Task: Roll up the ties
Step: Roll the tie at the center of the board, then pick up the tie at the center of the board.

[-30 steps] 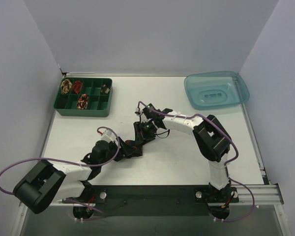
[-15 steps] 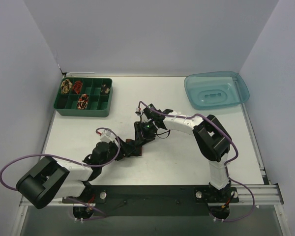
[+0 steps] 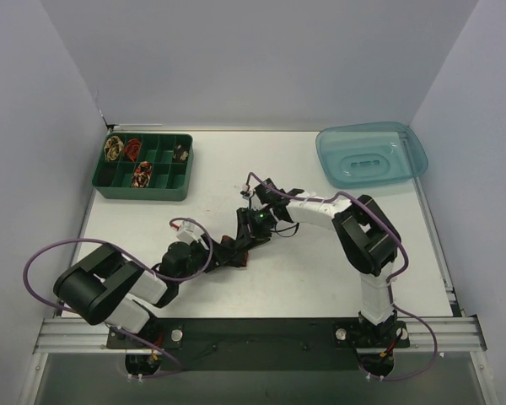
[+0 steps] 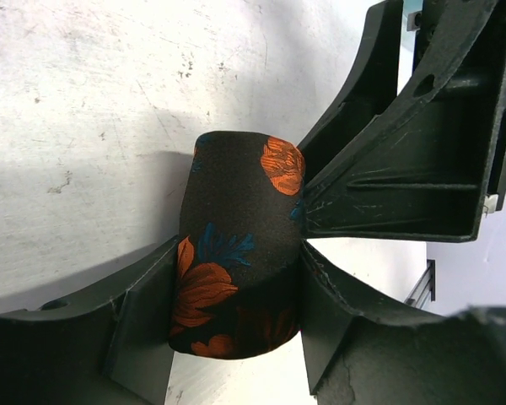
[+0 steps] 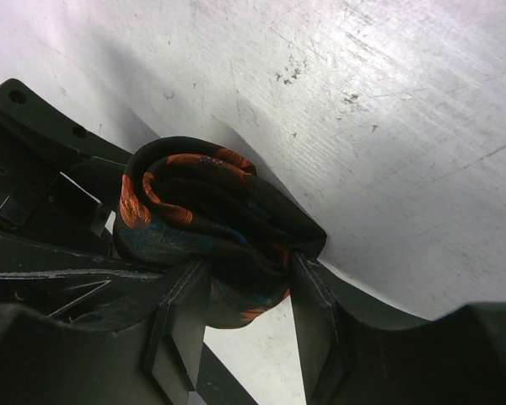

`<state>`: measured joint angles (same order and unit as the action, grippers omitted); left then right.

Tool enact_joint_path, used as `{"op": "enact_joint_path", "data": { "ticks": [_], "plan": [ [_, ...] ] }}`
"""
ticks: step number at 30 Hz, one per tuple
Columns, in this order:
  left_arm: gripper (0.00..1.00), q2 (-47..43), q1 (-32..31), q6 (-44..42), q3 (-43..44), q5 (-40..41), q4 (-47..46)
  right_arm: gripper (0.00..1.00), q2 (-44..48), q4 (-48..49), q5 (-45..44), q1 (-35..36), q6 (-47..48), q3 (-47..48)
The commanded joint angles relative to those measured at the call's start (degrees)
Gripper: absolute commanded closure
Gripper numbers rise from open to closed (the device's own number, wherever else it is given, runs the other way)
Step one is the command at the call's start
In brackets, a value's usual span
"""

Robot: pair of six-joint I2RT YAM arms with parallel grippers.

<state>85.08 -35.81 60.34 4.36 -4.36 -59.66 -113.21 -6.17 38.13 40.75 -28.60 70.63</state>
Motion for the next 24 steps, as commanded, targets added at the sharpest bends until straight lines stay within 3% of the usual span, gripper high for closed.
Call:
{"op": "enact_joint_path", "data": {
  "ticks": [1, 6, 11, 16, 19, 24],
  "plan": [
    [0.38, 1.1, -1.2, -1.0, 3.1, -3.6, -4.8, 0.58, 2.7, 3.6, 2.6, 0.1, -0.8, -1.5],
    [0.41, 4.0, -1.3, -0.6, 3.0, -5.0, -9.5, 0.58, 4.4, 5.0, 3.1, -0.7, -1.0, -2.5],
    [0.54, 6.5, -1.2, 0.3, 3.4, -6.4, -12.7, 0.57, 6.3, 5.7, 2.9, -1.6, -0.1, -3.3],
    [0.56, 6.5, -0.7, 0.3, 3.5, -7.1, -13.1, 0.55, 9.1, 5.7, 2.1, -3.9, 1.4, -4.2],
    [0.56, 5.5, -0.1, 0.3, 3.8, -7.2, -12.2, 0.53, 11.5, 5.7, 1.2, -5.2, 1.8, -4.8],
    [0.56, 4.1, 0.7, 0.2, 4.4, -7.8, -11.4, 0.4, 17.0, 5.7, -0.9, -7.7, 2.8, -6.7]
  ]
}}
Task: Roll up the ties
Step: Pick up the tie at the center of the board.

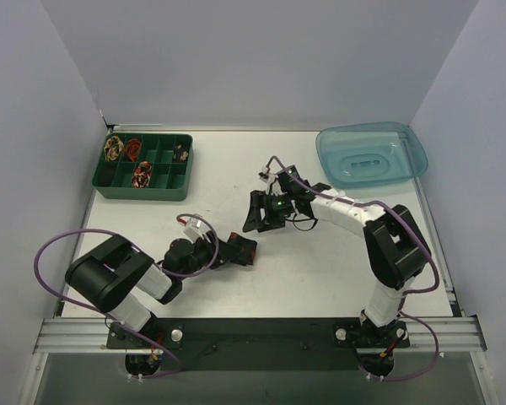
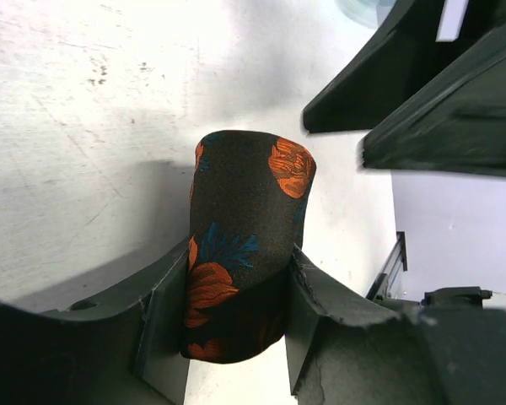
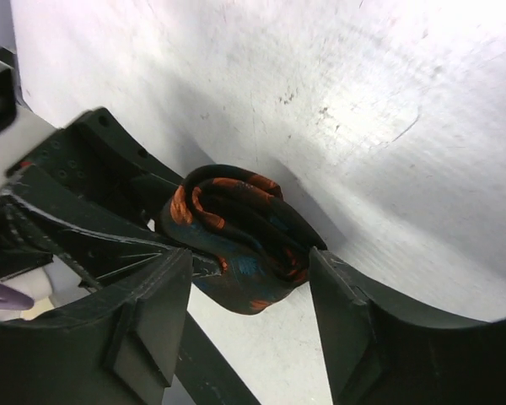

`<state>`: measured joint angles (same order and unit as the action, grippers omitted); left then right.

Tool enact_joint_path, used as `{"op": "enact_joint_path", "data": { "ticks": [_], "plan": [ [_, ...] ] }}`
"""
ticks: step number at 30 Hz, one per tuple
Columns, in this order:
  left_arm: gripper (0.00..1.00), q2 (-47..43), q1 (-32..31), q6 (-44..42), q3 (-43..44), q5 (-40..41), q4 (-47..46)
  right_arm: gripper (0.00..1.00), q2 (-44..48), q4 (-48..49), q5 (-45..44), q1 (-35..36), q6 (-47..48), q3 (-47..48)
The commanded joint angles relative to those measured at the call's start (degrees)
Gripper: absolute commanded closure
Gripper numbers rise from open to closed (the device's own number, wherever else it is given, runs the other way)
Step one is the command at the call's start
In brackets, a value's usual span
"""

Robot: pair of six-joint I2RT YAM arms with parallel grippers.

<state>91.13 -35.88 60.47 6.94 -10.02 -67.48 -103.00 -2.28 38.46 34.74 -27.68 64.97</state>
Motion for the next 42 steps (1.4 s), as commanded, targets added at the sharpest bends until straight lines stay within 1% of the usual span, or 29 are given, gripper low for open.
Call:
{"op": "enact_joint_path", "data": {
  "ticks": [1, 3, 4, 6, 7, 10, 11, 13, 14, 16, 17, 19, 20, 21, 23, 29, 33, 38, 41, 42],
  "plan": [
    [0.56, -2.2, 0.9, 0.2, 1.8, -2.2, -3.8, 0.36, 7.7, 3.4, -1.4, -2.0, 1.8, -1.9],
    [0.56, -2.8, 1.4, 0.7, 1.9, -2.5, -4.1, 0.32, 9.9, 4.5, -1.2, -3.2, 1.8, -2.8],
    [0.56, -3.2, 1.6, 0.9, 2.1, -2.6, -4.2, 0.29, 10.4, 4.9, -1.0, -3.5, 1.8, -3.5],
    [0.56, -4.9, 2.5, 1.3, 2.4, -3.2, -4.0, 0.26, 11.9, 5.4, 0.3, -4.6, 2.0, -3.9],
    [0.56, -5.7, 2.9, 1.5, 2.6, -3.5, -3.6, 0.24, 12.4, 5.9, 1.1, -4.9, 1.9, -4.2],
    [0.56, -10.3, 3.9, 1.9, 4.1, -4.0, -0.5, 0.21, 14.1, 8.3, 5.1, -5.6, 1.1, -4.5],
    [0.56, -13.5, 4.1, 1.8, 5.4, -3.9, 1.8, 0.2, 14.5, 10.1, 6.9, -5.8, 0.4, -4.6],
    [0.55, -17.1, 4.5, 0.6, 7.3, -3.9, 6.6, 0.18, 15.9, 12.6, 8.7, -5.9, -1.0, -4.9],
    [0.55, -20.7, 4.7, 0.2, 9.5, -3.7, 11.0, 0.17, 16.3, 15.4, 9.4, -5.9, -1.8, -4.9],
    [0.55, -23.8, 5.1, -0.7, 11.5, -4.3, 14.5, 0.16, 17.4, 19.1, 12.3, -5.9, -5.0, -5.3],
    [0.54, -26.0, 5.8, -0.8, 12.5, -4.7, 16.7, 0.16, 17.7, 23.2, 13.6, -5.9, -6.4, -5.7],
    [0.54, -27.6, 6.3, -1.1, 14.8, -5.7, 18.5, 0.15, 18.4, 28.3, 15.9, -5.8, -11.5, -6.5],
    [0.54, -28.5, 6.7, -1.1, 15.3, -6.0, 19.7, 0.15, 18.8, 33.9, 16.6, -5.9, -13.5, -7.5],
    [0.54, -29.0, 6.8, -1.1, 16.3, -6.2, 19.9, 0.15, 18.9, 36.8, 17.6, -5.9, -17.4, -8.0],
    [0.54, -29.7, 6.9, -0.5, 16.6, -6.6, 19.7, 0.15, 18.9, 41.9, 18.1, -5.8, -20.1, -8.5],
    [0.54, -29.9, 6.9, 1.4, 16.7, -7.1, 16.6, 0.15, 18.3, 46.2, 18.3, -4.5, -23.6, -9.5],
    [0.54, -31.0, 6.9, 1.4, 16.9, -6.9, 16.9, 0.15, 17.8, 46.2, 17.7, -3.7, -23.9, -10.2],
    [0.54, -32.0, 6.9, 1.5, 17.1, -6.9, 17.5, 0.16, 16.5, 49.2, 17.7, -3.4, -26.4, -11.2],
    [0.54, -32.1, 6.9, 1.7, 17.1, -7.0, 17.3, 0.17, 15.6, 51.7, 17.8, -3.2, -28.2, -11.5],
    [0.54, -32.1, 6.9, 1.8, 17.1, -7.0, 17.3, 0.19, 15.3, 52.3, 17.9, -3.2, -28.9, -11.6]
  ]
}}
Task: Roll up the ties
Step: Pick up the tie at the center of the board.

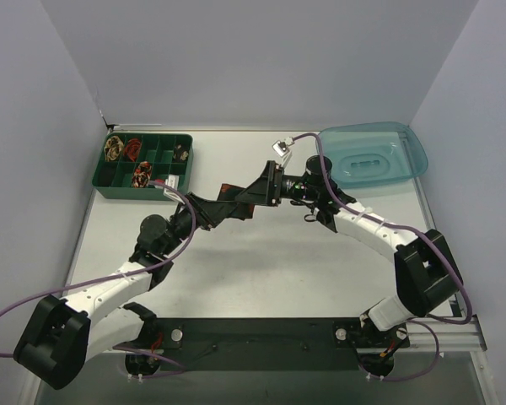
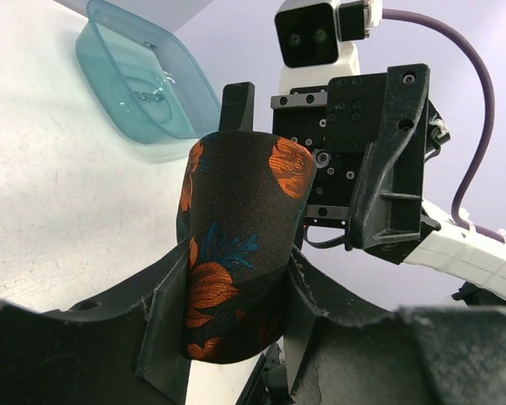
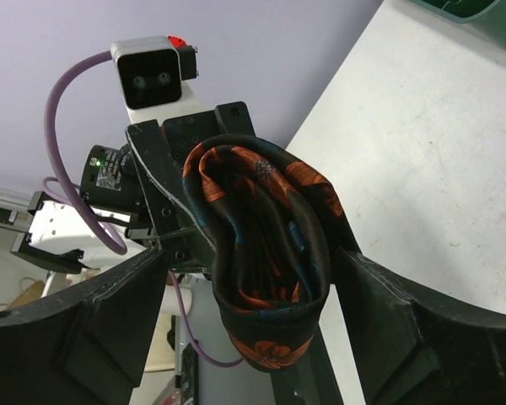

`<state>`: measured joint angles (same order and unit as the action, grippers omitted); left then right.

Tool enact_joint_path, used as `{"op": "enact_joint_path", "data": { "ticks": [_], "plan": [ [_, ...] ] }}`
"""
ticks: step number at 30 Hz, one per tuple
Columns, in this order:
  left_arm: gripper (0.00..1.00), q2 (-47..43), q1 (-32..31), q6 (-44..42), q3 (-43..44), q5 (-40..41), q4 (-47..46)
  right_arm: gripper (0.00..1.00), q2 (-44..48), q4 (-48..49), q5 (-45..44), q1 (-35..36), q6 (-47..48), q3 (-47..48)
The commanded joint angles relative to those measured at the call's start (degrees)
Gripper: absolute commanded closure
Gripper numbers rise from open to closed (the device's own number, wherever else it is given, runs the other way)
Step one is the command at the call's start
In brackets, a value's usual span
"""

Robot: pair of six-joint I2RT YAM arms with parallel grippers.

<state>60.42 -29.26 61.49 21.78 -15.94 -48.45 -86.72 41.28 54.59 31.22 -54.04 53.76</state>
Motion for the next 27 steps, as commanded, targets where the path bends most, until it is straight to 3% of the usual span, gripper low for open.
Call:
{"op": "enact_joint_path", "data": {
  "ticks": [1, 14, 21, 27],
  "plan": [
    [0.54, -1.4, 0.3, 0.7, 2.2, -1.1, -1.8, 0.2, -1.4, 10.3, 1.8, 0.4, -3.1, -0.4],
    [0.54, -2.2, 0.3, 1.2, 2.2, -1.0, -1.3, 0.51, -4.2, 17.8, 3.2, 0.4, -9.2, -0.7],
    [0.54, -2.8, 0.3, 1.1, 2.5, -1.1, -0.7, 0.5, -5.0, 18.1, 3.2, -0.3, -9.1, -1.0],
    [0.54, -3.6, 0.3, 0.9, 2.8, -1.1, 0.2, 0.34, -2.6, 8.9, 2.0, -1.7, -2.3, -0.1]
  ]
}}
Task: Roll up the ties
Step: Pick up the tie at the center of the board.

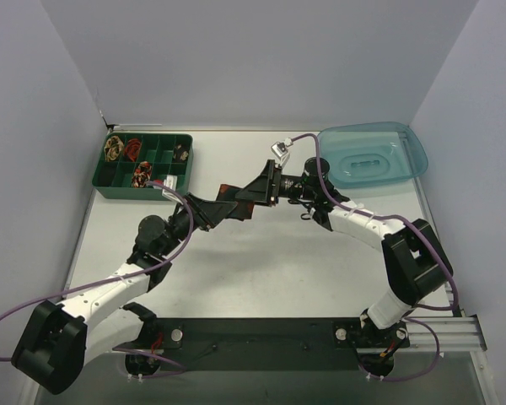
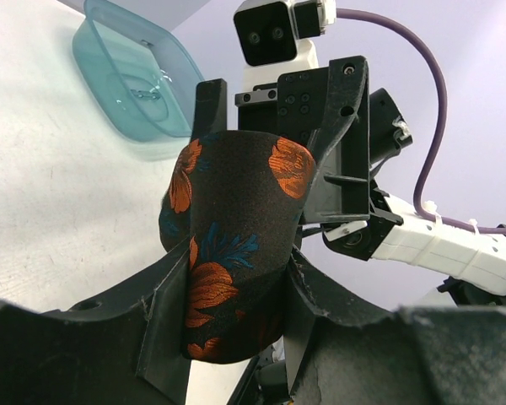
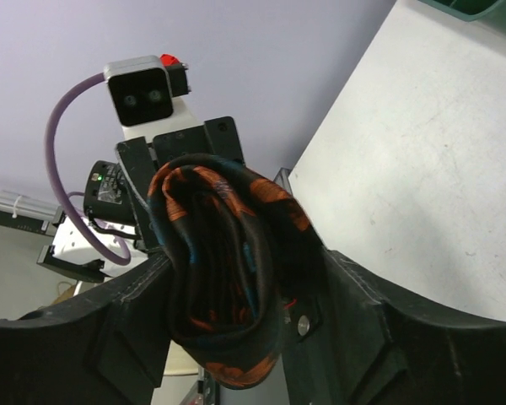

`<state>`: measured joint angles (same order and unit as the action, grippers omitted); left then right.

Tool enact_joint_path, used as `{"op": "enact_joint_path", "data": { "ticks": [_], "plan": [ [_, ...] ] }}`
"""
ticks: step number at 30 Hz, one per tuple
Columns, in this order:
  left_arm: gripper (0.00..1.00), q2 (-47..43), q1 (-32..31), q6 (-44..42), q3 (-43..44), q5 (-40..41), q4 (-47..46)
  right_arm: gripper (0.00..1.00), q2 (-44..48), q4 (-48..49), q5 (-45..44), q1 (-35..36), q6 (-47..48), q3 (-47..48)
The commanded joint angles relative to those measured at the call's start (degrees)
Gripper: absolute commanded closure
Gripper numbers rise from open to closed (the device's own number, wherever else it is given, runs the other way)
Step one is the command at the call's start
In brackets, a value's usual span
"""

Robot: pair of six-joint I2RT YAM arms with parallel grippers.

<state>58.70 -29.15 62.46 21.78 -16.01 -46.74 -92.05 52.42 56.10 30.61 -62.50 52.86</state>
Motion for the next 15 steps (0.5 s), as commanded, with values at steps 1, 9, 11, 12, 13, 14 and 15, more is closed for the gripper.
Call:
{"op": "enact_joint_path", "data": {
  "ticks": [1, 9, 11, 12, 13, 14, 15],
  "plan": [
    [0.54, -1.9, 0.1, -0.1, 2.9, -1.0, -1.5, 0.31, 3.1, -3.6, 0.3, -1.2, 7.2, 1.1],
    [0.54, -2.8, 0.1, 0.1, 3.6, -1.4, -0.9, 0.22, 3.6, -7.4, 0.9, -2.7, 9.5, 1.9],
    [0.54, -2.7, 0.1, 0.1, 3.5, -1.4, -0.9, 0.21, 3.5, -5.9, 1.1, -2.2, 8.9, 1.8],
    [0.54, -2.7, 0.1, 0.1, 3.6, -1.4, -0.9, 0.21, 3.3, -5.3, 1.2, -2.0, 8.5, 1.7],
    [0.54, -2.6, 0.1, 0.1, 3.6, -1.4, -1.0, 0.2, 3.1, -4.7, 1.6, -1.6, 7.7, 1.7],
    [0.54, -2.5, 0.1, 0.1, 3.6, -1.4, -1.1, 0.2, 2.8, -3.0, 1.9, -1.4, 7.1, 1.6],
    [0.54, -2.4, 0.1, 0.4, 3.6, -1.5, -1.3, 0.2, 2.6, -2.2, 2.3, -1.2, 6.5, 1.6]
  ]
}}
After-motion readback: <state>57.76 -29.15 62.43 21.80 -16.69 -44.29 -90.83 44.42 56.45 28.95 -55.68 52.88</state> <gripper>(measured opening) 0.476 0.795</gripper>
